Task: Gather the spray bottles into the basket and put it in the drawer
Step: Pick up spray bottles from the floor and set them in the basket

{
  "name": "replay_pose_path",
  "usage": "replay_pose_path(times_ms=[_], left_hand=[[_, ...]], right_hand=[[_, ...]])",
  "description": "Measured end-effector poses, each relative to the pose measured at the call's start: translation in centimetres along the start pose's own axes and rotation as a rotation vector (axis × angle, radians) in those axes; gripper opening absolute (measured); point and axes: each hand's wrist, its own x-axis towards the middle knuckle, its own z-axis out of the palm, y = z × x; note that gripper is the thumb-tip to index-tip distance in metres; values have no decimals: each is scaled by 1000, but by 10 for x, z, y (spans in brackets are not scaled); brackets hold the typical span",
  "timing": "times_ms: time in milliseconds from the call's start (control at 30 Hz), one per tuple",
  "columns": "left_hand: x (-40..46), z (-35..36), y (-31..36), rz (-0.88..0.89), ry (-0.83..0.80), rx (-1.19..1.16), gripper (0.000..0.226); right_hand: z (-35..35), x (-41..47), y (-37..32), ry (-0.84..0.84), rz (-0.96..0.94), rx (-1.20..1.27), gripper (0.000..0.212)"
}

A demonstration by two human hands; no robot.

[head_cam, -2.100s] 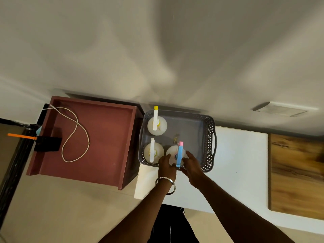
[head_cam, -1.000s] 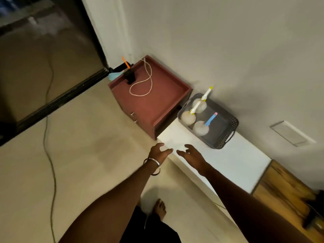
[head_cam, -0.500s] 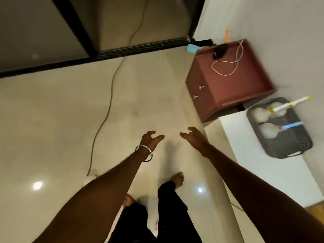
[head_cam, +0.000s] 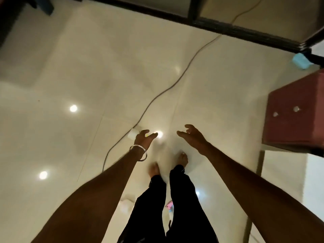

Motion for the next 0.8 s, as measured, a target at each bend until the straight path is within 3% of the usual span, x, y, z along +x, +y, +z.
replay_pose_path(times_ms=[367,633,800], left_hand=[[118,-72,-70,-146,200,-159,53],[265,-32,-143,-72,136,41,67],[361,-5,-206,-40,216,208,85]], right_hand=[[124,136,-52,-226,-36,-266,68],[214,299,2,-277,11,-363,64],[272,394,54,-260,32,-389,59]])
